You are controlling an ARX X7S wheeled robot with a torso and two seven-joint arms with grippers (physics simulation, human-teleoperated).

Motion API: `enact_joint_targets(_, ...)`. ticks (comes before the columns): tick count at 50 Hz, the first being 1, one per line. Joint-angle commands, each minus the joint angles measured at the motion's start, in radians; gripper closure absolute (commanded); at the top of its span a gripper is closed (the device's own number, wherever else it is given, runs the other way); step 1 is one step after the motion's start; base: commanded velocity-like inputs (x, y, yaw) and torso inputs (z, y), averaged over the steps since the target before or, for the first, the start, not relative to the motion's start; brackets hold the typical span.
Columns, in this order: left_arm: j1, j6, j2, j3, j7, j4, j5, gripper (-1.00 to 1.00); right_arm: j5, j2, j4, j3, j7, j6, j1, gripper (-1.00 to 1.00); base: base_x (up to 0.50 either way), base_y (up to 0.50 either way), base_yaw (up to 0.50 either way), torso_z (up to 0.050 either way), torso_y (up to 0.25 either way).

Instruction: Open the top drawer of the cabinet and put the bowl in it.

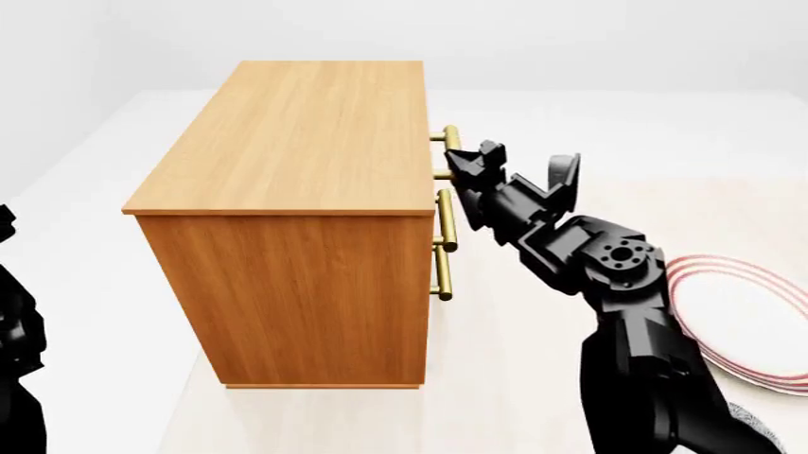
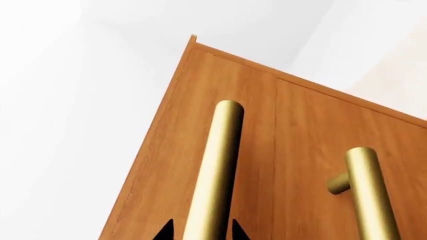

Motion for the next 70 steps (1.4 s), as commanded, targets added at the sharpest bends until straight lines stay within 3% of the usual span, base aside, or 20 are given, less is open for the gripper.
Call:
enact_joint_targets(1,-0.002,-0.001,0.0,0.0,-0.001,0.0,0.003,-1.0,0.023,0.014,-0.05,-0.036,0.009,0.029,-0.023,1.0,0.0,0.0,0.0,0.0,0.0)
enact_joint_targets(32,-0.002,0.001,0.002,0.0,-0.004,-0.001,0.008,-1.0,0.133,0.086,-0.293,0.044,0.108,0.151,-0.108,1.0,0.0,0.0,0.0,0.0,0.002)
enact_joint_targets(66,-0.007,0.002,0.005,0.005,-0.008,-0.001,0.012,-1.0,0.128,0.111,-0.257,0.026,0.074,0.135,-0.1,1.0,0.0,0.0,0.0,0.0,0.002)
enact_joint_targets(67,-0.008,0.002,0.005,0.005,-0.008,-0.001,0.012,-1.0,0.123,0.113,-0.251,0.021,0.07,0.134,-0.098,-1.0,0.0,0.0,0.0,0.0,0.01)
enact_joint_targets(70,-0.009,0.002,0.005,0.007,-0.009,0.0,0.013,-1.0,0.118,0.114,-0.246,0.013,0.065,0.133,-0.097,-1.0,0.0,0.0,0.0,0.0,0.0)
